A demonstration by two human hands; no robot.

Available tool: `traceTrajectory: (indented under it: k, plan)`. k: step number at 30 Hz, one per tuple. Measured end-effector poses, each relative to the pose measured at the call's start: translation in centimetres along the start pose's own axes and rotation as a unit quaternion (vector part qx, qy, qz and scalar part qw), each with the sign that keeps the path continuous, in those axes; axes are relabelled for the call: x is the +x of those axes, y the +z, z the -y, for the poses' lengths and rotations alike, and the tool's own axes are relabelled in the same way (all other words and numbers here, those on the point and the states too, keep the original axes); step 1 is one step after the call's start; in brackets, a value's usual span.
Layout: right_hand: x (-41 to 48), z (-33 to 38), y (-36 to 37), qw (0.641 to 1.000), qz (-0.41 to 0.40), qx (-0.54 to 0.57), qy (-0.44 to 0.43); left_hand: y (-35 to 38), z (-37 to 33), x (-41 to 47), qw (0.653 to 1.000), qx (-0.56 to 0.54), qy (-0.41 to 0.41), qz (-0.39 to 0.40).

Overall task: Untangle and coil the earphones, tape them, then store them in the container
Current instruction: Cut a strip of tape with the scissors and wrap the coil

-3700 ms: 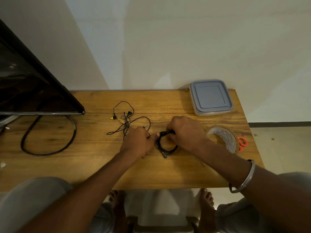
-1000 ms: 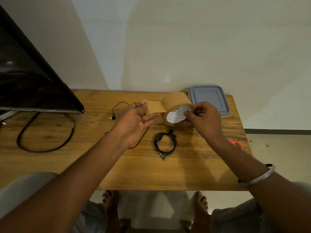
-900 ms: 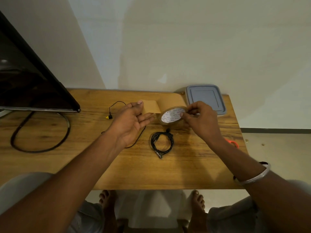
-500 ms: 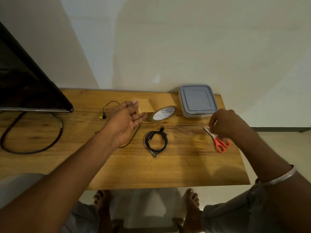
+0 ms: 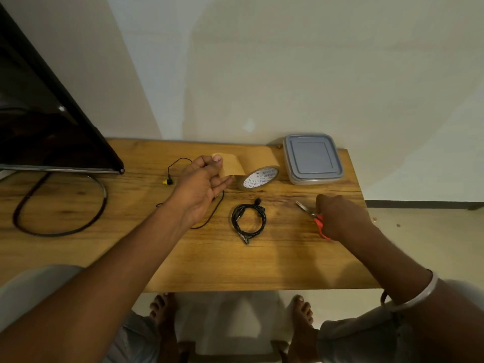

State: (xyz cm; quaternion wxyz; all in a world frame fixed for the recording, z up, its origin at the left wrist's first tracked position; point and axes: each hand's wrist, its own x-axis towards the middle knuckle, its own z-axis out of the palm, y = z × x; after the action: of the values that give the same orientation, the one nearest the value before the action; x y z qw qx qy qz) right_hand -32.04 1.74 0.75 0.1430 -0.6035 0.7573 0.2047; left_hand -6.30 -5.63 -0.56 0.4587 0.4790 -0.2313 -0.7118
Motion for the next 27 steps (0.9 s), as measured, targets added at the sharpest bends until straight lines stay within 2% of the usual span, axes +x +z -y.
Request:
traceTrajectory:
  k: [4,8,10,12,14,17,19,21,23,27]
  plan:
    - [-0.2,0.4,0.3,0.999,-0.018,-0.013,0.024,-0.2,0.0,0.2,1.0,0.009,0.013,0.006]
    - [0.0,0.1,0.2,0.999,0.009,0.026,0.02,-0.4,0.0,0.2,1.0,0.021,0.022,0.007]
    - [0.0,0.0,-0.4,0.995,0.031,0.093,0.017,-0.4,-0.1,0.1,0.999,0.024,0.025,0.004]
    - [0.0,-0.2,-1.4,0.975,0.066,0.213,0.004,-0.4,-0.1,0.1,0.999,0.025,0.027,-0.001]
    - [-0.4,0.3,-2.4,0.921,0.127,0.367,-0.034,-0.5,-0.1,0.0,0.999,0.031,0.027,-0.008]
    - [-1.6,2.5,-3.6,0.79,0.231,0.557,-0.112,-0.5,-0.1,-0.1,0.999,0.036,0.024,-0.017]
    - [-2.1,4.2,-3.6,0.694,0.306,0.634,-0.148,-0.5,-0.1,-0.1,0.999,0.03,0.022,-0.019]
    - [-2.1,5.8,-3.0,0.623,0.371,0.663,-0.182,-0.5,-0.1,0.0,0.999,0.022,0.021,-0.019]
    - [-1.7,7.0,-2.4,0.586,0.412,0.666,-0.209,-0.3,0.0,0.1,0.999,0.024,0.026,-0.018]
    - [-1.0,9.1,-2.2,0.555,0.418,0.68,-0.234,-0.1,0.1,0.0,0.998,0.046,0.036,-0.026]
